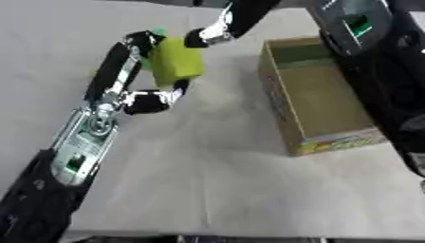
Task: Pick up the objects with one hand, pass them to the other hand, and then place them into the box on the other side of the table.
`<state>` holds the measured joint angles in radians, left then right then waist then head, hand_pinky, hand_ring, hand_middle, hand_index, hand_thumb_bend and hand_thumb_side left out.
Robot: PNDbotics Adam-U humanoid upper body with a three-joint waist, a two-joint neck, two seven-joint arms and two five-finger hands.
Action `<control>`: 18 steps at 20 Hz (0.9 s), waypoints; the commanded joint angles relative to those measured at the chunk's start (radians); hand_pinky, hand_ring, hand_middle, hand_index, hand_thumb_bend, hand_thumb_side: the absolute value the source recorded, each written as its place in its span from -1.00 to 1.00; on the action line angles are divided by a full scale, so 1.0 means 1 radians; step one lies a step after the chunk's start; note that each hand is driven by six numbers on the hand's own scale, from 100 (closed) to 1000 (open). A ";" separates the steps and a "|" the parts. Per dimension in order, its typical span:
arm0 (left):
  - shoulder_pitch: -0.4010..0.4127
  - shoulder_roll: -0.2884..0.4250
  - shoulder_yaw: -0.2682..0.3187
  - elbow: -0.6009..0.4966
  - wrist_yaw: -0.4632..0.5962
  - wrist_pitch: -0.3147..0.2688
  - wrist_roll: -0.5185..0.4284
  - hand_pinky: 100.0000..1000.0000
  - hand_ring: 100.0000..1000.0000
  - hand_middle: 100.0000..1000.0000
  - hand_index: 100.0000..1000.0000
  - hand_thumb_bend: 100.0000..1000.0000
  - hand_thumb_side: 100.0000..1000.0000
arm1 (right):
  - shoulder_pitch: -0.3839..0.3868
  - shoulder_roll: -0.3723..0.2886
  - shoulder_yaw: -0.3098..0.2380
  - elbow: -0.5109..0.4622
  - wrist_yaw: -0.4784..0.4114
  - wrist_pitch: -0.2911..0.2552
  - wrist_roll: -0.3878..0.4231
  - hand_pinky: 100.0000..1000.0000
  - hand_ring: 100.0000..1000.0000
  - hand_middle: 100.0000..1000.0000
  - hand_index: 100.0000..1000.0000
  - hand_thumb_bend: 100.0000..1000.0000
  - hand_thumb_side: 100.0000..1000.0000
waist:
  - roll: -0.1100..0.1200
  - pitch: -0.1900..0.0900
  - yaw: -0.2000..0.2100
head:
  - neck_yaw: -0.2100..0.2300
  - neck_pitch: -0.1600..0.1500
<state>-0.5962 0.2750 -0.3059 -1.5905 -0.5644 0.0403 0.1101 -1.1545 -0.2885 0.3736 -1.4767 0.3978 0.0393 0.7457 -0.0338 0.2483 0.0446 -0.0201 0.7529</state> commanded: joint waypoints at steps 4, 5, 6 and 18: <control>-0.016 0.003 0.022 -0.038 -0.025 0.016 0.008 0.30 0.08 -0.18 -0.15 -1.00 -1.00 | -0.005 -0.024 0.001 -0.044 0.041 -0.033 0.008 0.69 0.51 0.37 0.56 -0.09 -0.47 | -0.007 -0.020 0.004 | 0.000 -0.008; -0.017 0.000 0.023 -0.043 -0.027 0.020 0.006 0.30 0.08 -0.18 -0.15 -1.00 -1.00 | -0.003 -0.024 0.001 -0.047 0.046 -0.036 0.007 0.69 0.51 0.38 0.56 -0.09 -0.47 | -0.007 -0.020 0.004 | 0.001 -0.009; -0.018 -0.002 0.024 -0.047 -0.028 0.024 0.005 0.30 0.08 -0.18 -0.15 -1.00 -1.00 | 0.000 -0.023 0.002 -0.050 0.053 -0.038 0.005 0.69 0.51 0.38 0.56 -0.08 -0.46 | -0.006 -0.019 0.005 | 0.001 -0.009; -0.021 -0.025 0.036 -0.089 0.012 0.072 -0.011 0.27 0.06 -0.21 -0.17 -1.00 -1.00 | 0.020 -0.013 0.010 -0.053 0.082 -0.053 0.001 0.69 0.50 0.46 0.58 -0.09 -0.47 | 0.000 -0.014 0.008 | 0.001 -0.013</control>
<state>-0.5986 0.2482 -0.2802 -1.6569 -0.5591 0.1073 0.0980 -1.1187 -0.2902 0.3887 -1.5100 0.4722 -0.0092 0.7471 -0.0338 0.2495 0.0513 -0.0197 0.7529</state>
